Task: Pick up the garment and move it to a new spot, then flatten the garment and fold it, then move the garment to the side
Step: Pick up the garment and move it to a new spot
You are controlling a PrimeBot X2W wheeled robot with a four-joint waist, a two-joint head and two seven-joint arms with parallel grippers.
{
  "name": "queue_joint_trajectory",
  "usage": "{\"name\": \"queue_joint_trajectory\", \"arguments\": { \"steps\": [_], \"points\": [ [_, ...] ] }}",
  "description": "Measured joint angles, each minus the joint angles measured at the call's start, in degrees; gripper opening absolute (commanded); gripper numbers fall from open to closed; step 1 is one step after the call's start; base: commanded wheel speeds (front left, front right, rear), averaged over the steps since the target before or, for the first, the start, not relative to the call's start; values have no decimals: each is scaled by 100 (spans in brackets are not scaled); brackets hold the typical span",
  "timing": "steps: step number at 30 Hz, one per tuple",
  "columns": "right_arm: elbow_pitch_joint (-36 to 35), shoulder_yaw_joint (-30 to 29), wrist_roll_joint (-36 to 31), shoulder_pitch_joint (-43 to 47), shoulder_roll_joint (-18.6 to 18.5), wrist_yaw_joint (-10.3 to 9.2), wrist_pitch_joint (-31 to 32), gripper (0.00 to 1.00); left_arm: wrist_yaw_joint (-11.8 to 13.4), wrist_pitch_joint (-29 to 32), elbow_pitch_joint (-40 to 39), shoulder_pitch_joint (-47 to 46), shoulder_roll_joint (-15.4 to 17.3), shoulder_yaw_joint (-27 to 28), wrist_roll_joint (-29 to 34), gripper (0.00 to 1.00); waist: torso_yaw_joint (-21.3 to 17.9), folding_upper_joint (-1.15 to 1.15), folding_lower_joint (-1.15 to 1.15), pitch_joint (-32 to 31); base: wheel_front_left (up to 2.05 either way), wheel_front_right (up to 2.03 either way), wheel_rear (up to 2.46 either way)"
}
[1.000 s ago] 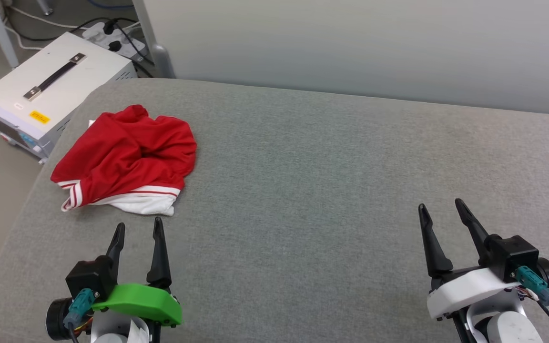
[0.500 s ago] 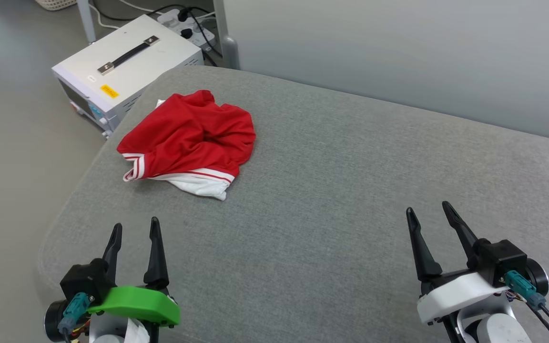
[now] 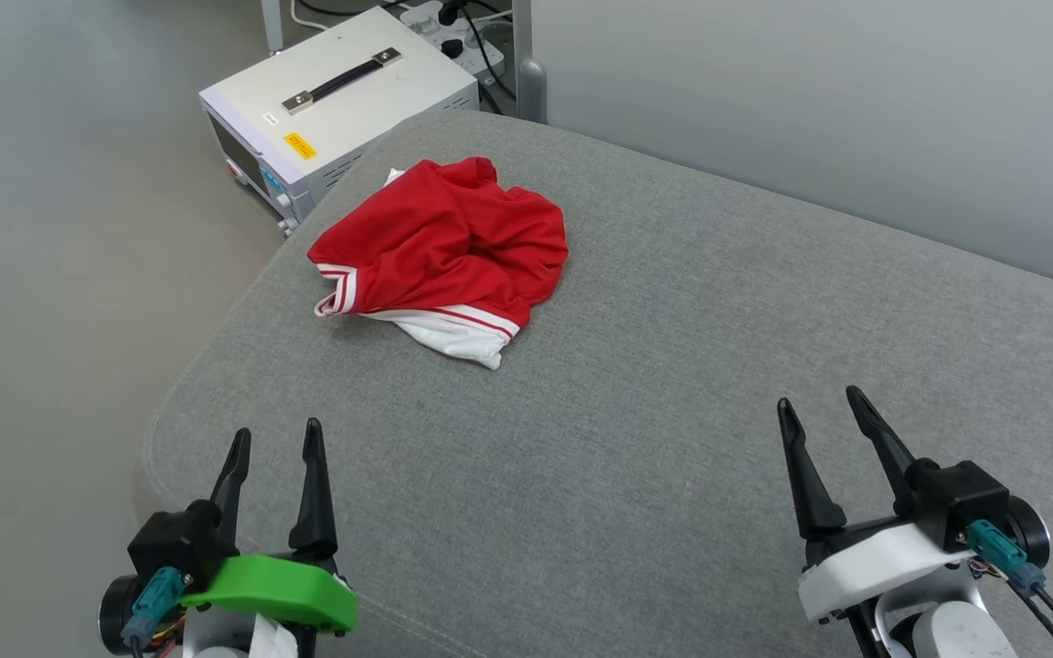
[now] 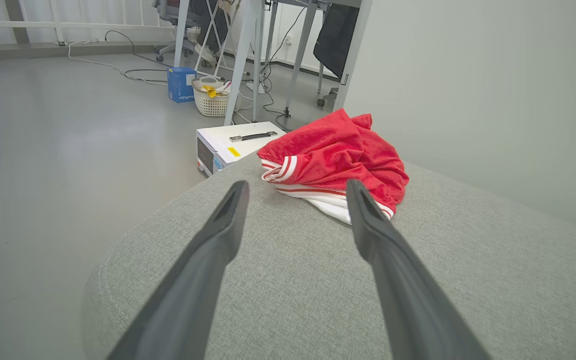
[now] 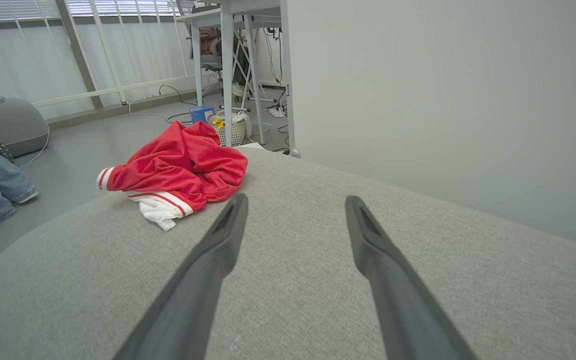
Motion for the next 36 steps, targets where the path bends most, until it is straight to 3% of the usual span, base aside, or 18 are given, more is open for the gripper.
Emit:
{"name": "queue_joint_trajectory", "arguments": {
  "steps": [10,15,18,23,30,36],
  "points": [
    [1,-12,-1,-83,2,0,0,100,-96,0,13,113,0,63,131,100,-178,0,0,81,0,0,0],
    [-55,-46,-66,-134,3,0,0,100,-240,0,250,-35,15,119,205,100,-349,0,0,245,0,0,0],
    [-102,-74,-65,-266,4,0,0,100,-293,0,648,-431,185,74,171,100,-467,0,0,405,0,0,0],
    [-171,-113,-186,-399,2,0,0,100,-332,437,1169,-1447,760,-241,-270,100,-662,0,0,753,0,0,0],
    [-360,-157,-326,-821,4,0,0,100,-339,2106,1406,-3012,1913,-1170,-1586,100,-968,0,0,1407,0,0,0],
    [-470,-74,-296,-1125,5,0,-1,100,-339,3629,1414,-3802,3150,-1972,-2593,100,-1294,0,1,1949,0,0,0]
  ]
}}
